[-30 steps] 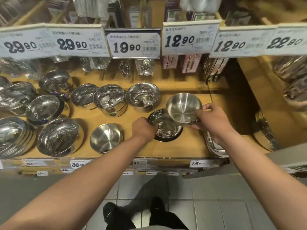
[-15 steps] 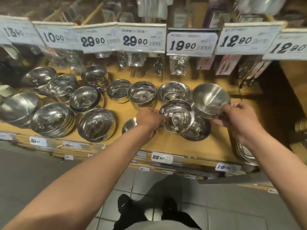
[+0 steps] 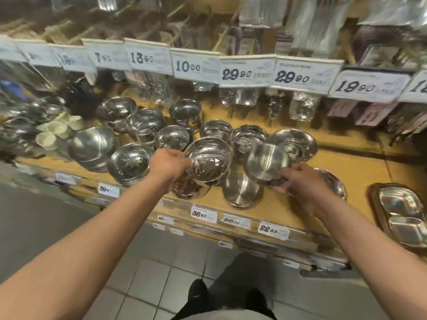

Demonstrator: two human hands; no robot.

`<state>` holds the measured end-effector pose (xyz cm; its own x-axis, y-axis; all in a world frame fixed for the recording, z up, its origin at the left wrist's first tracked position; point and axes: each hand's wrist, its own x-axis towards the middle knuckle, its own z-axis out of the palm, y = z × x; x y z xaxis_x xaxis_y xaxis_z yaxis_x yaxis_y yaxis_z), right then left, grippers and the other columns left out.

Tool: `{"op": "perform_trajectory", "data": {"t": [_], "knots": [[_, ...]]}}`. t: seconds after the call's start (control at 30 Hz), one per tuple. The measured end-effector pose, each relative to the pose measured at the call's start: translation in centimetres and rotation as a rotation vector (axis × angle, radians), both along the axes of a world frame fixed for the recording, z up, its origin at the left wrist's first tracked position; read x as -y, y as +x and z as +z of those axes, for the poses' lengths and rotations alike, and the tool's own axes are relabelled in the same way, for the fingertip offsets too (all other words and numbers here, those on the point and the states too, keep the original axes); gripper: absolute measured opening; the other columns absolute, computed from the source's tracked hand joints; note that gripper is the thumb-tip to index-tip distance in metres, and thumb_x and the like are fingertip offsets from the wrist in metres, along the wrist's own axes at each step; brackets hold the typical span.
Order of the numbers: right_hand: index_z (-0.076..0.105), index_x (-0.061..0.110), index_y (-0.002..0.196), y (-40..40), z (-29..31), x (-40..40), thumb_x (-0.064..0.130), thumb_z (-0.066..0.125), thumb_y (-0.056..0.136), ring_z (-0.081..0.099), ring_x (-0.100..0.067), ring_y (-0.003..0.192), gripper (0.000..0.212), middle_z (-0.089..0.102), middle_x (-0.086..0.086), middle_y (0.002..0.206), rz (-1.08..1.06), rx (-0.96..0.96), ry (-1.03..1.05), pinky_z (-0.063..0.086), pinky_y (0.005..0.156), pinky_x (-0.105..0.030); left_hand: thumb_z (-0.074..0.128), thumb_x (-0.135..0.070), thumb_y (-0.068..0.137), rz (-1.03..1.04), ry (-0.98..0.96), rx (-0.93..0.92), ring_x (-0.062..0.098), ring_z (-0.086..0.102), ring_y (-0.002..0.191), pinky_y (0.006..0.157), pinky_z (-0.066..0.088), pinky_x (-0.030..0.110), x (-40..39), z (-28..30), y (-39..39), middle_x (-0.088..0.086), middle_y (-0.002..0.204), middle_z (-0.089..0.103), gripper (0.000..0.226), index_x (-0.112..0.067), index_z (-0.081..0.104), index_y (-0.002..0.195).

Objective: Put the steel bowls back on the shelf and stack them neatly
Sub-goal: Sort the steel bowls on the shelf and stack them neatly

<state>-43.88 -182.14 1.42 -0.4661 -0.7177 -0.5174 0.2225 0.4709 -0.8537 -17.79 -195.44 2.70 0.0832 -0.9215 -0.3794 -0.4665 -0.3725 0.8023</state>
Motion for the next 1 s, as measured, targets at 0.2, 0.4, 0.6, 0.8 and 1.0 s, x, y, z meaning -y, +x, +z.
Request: {"op": "perform_trajectory", "data": {"t": [0.2,0.4,0.6,0.8,1.0], "knots": [[0.062,-0.002,0.117,3.5,-2.8,0.9,0.008,0.067,0.094,0.073,-0.016,0.055,0.026,0.073,-0.024,0.100,-0.026,-0.027,0.114,0.056,0.045,-0.022,0.081,-0.003,0.075,0.014,0.015,-0.027,0.035,0.076,0.081,0.077,0.063,0.054,2.1,-1.1,4.2,0.017,0.085,0.077,0.014,-0.009,0.072,0.065],[0.059,0.006,0.113,4.3,-4.0,0.7,0.009,0.067,0.095,0.076,-0.030,0.084,0.020,0.071,-0.022,0.111,-0.127,-0.014,0.146,0.064,0.063,-0.031,0.079,0.000,0.076,-0.058,0.015,-0.036,0.031,0.076,0.081,0.074,0.064,0.052,3.0,-3.1,5.4,0.012,0.076,0.075,0.022,-0.013,0.070,0.061],[0.062,0.003,0.112,5.2,-4.3,0.2,0.009,0.064,0.096,0.072,-0.027,0.077,0.017,0.069,-0.028,0.114,-0.151,-0.048,0.172,0.061,0.052,-0.024,0.077,-0.001,0.078,-0.145,-0.042,0.009,0.037,0.071,0.081,0.081,0.061,0.051,3.4,-4.4,5.7,0.014,0.067,0.062,0.027,-0.010,0.064,0.055],[0.064,0.005,0.112,6.1,-5.1,0.3,0.010,0.065,0.096,0.067,-0.030,0.087,0.017,0.068,-0.025,0.099,-0.183,-0.057,0.162,0.062,0.057,-0.026,0.086,-0.003,0.073,-0.182,-0.048,0.038,0.020,0.058,0.070,0.080,0.062,0.049,3.8,-5.7,5.7,0.005,0.068,0.058,0.020,-0.007,0.068,0.065],[0.069,0.015,0.084,6.4,-6.4,0.6,0.017,0.069,0.092,0.074,-0.031,0.076,0.008,0.075,-0.021,0.094,-0.196,-0.237,0.190,0.065,0.066,-0.040,0.083,-0.002,0.078,-0.155,-0.039,0.044,0.024,0.066,0.075,0.077,0.063,0.050,4.2,-7.0,5.8,0.002,0.073,0.064,0.026,-0.016,0.065,0.065]]}}
